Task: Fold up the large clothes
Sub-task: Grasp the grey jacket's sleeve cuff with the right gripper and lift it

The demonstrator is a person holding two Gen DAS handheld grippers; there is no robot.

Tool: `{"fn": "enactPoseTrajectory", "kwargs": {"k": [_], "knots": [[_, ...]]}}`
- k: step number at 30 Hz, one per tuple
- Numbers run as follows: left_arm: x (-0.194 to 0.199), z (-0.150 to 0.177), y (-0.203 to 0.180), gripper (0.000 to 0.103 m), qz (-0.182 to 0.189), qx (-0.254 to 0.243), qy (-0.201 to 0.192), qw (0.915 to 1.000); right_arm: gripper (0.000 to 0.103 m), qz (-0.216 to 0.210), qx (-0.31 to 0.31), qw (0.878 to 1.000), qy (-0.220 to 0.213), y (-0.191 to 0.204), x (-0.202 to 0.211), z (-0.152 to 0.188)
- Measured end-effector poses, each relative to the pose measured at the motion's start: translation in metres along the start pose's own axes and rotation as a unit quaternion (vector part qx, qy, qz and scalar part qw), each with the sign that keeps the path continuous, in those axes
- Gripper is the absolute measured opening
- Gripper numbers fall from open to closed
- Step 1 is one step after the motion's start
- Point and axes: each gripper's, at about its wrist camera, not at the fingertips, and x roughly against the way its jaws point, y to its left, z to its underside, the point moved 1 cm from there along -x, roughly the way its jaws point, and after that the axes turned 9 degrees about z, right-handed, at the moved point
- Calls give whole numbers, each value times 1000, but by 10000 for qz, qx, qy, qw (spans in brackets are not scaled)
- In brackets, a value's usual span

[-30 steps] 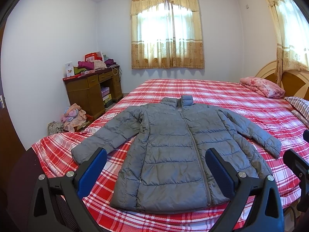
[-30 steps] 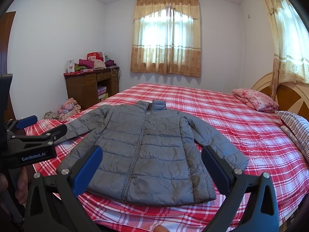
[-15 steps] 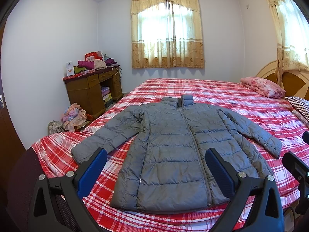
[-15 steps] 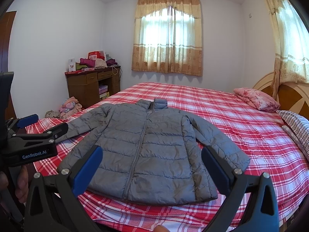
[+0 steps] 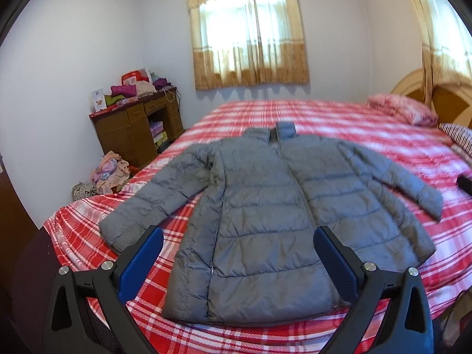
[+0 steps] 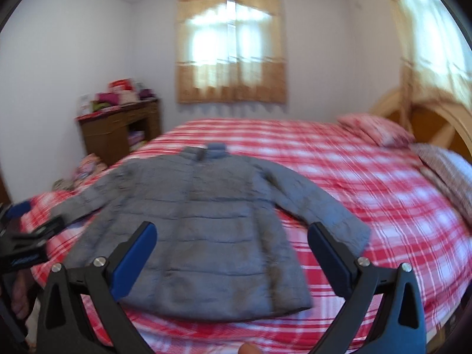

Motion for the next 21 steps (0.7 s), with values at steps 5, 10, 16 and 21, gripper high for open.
{"fn": "enactPoseTrajectory", "kwargs": {"k": [5,10,16,21], "knots": [[-50,2,0,102,42,-173,399,9990,103,658,-973,9910,636,-84,-60,12],[-88,-9,1,102,-52,-311,503,9982,94,1041,-1467,9745,1340,-141,-120,30],[-135,-26,4,102,-296,-401,606,9969,88,1404,-1719,9558,1929,-176,-173,47],[-181,-34,8,102,-428,-425,829,9947,49,1380,-1609,9560,2029,-182,-195,52]]}}
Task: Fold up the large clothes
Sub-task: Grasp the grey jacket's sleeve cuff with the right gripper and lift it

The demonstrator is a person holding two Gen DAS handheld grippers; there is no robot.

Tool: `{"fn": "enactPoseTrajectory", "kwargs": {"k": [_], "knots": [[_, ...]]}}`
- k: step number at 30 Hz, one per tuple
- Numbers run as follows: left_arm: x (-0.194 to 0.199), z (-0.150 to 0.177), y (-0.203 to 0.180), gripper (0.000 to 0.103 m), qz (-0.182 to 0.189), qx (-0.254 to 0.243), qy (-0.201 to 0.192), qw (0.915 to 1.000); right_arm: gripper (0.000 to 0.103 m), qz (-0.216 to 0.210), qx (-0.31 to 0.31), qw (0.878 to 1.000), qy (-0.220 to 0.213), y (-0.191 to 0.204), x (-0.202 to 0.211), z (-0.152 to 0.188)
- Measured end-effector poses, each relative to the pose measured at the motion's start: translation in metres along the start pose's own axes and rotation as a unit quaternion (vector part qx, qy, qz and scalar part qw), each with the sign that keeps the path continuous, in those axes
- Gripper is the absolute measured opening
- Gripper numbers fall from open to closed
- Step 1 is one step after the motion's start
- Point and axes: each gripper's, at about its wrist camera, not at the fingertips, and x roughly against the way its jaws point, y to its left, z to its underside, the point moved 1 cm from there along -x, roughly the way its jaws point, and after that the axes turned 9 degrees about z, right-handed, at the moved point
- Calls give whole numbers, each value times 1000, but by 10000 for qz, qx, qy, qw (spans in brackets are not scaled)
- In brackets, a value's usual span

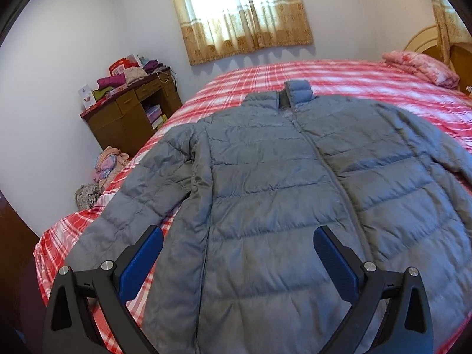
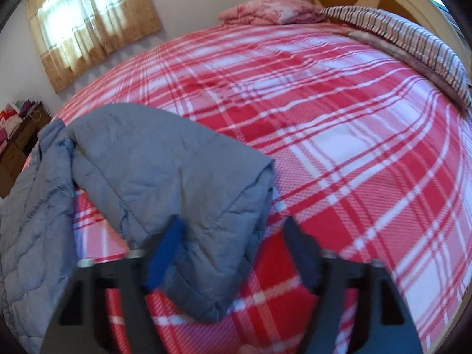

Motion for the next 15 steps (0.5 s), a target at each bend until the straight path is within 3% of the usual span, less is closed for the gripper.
{"fn": "enactPoseTrajectory", "kwargs": {"k": [1,3,8,15], "knots": [[-10,-4,2,102,-68,-19,43,10000,35,-22,-14,10000,-32,-5,0,-4],[-21,-9,6,102,-192,-37,54,9998,23,-66,-77,9999,-67,-16,-4,-12],[-47,-26,24,102,-406,4,155,9991,15,279,-91,9993,-239,-35,-9,-45],[-52,-49,37,102,-313,33,2,9995,11,374,385,9918,-1161,15,37,-100]]}}
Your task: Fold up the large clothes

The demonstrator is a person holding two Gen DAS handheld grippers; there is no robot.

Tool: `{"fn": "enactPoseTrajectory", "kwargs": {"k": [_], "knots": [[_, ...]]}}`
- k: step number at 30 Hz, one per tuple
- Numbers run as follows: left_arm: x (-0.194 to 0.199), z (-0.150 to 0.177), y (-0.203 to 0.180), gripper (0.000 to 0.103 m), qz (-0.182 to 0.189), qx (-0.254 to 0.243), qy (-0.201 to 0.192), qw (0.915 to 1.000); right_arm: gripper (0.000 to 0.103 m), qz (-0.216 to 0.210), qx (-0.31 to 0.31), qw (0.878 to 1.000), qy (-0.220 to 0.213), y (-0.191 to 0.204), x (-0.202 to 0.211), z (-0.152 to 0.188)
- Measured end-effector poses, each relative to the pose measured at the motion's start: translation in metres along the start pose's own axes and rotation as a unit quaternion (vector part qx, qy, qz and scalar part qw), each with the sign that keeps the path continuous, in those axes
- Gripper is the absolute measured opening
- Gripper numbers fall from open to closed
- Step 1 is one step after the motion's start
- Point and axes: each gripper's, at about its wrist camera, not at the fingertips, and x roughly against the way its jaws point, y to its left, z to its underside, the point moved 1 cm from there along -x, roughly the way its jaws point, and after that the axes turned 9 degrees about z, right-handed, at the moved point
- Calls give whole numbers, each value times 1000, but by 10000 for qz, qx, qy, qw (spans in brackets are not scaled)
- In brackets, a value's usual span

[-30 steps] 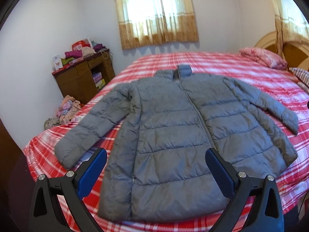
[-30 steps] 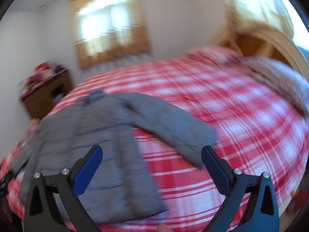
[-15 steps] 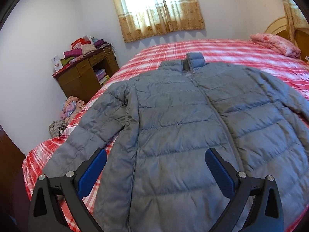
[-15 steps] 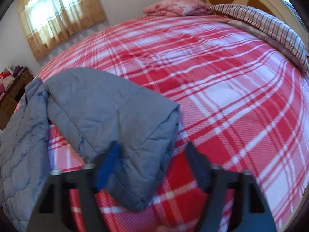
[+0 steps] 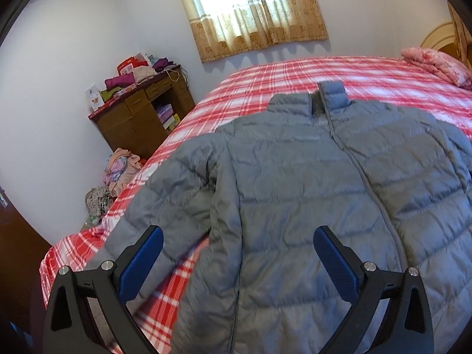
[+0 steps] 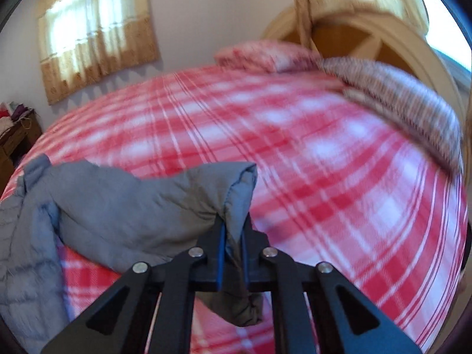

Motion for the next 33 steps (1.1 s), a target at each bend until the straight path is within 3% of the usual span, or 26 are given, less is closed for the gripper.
{"fn": "enactPoseTrajectory", "kwargs": {"k": [6,13,20,27,29,31,33], "knots": [[-8,-19,8,102,48,172,-61,9998,10,-355,761,9932,-807,85,47,-31],[-16,-23,21,102,133,266,-106,9995,9,-914,1801,9717,-1222,197,87,-8],[-26,-10,52,102,-68,379,-48,9992,9,-1280,2635,9481,-1235,283,85,42],[-34,4,80,102,-286,545,132,9980,8,-1639,3277,9269,-816,346,69,96],[-34,4,86,102,-347,605,166,9974,17,-1825,3513,9158,-671,354,72,108],[-31,0,90,102,-330,680,153,9970,59,-2039,3517,9118,-580,347,81,112],[-25,-5,90,102,-344,715,93,9968,83,-2287,3401,9107,-510,333,95,113]]}}
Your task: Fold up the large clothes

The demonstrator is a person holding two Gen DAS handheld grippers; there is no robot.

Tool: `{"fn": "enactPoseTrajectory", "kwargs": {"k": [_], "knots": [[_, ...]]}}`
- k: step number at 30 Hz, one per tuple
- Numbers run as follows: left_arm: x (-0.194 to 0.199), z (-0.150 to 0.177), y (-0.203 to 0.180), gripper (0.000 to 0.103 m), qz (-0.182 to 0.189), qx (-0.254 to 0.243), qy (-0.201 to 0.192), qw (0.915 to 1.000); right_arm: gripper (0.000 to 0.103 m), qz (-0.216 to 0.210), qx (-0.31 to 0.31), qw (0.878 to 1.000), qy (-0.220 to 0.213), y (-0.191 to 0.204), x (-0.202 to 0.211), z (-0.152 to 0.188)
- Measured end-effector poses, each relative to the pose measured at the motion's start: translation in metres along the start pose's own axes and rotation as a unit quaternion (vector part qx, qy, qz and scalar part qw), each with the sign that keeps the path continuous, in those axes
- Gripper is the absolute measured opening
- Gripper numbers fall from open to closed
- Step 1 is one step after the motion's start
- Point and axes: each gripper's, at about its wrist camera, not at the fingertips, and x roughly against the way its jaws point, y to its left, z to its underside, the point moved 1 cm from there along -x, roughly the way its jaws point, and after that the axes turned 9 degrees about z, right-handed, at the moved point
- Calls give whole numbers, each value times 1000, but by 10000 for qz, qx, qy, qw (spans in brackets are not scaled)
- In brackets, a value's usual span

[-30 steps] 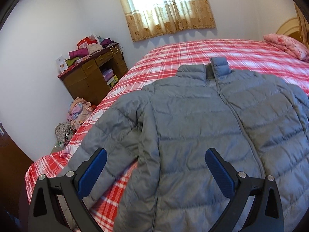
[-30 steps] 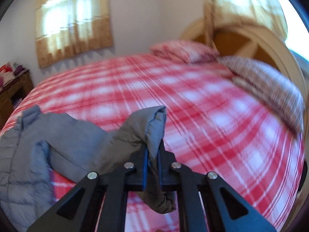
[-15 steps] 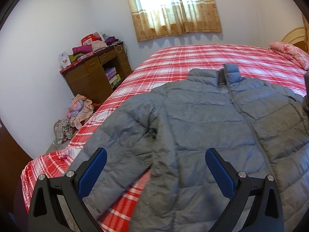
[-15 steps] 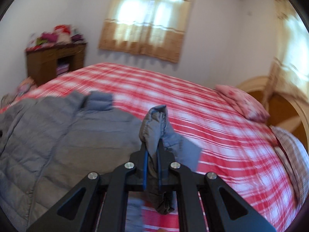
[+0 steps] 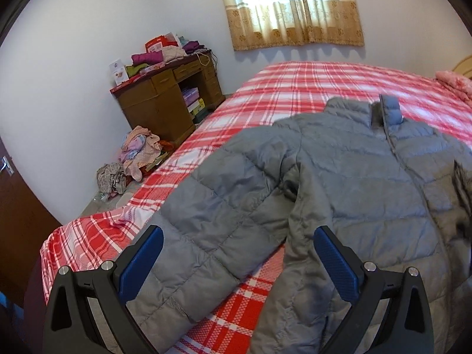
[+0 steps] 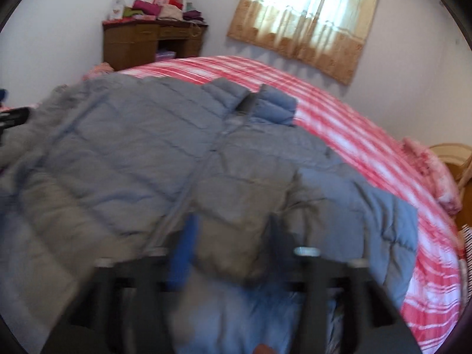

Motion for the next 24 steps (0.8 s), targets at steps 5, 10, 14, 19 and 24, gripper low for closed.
{"fn": "enactPoseTrajectory", "kwargs": {"k": [5,10,14,19,24], "knots": [[7,-19,-30,102,235,56,-115,9996,92,-233,38,9993,-278,-2,47,18],[5,-35,-101,102,1088,-86,-52,9940,92,241,-471,9986,-86,-48,49,53],[-6,-44,-168,102,1837,-109,148,9828,92,465,-1012,9937,146,-89,44,69],[-27,-49,-258,102,2609,-435,487,9631,92,651,-1214,9903,201,-113,51,89],[-58,-38,-311,17,2865,-723,981,9503,92,646,-1487,9863,294,-127,56,112]]}}
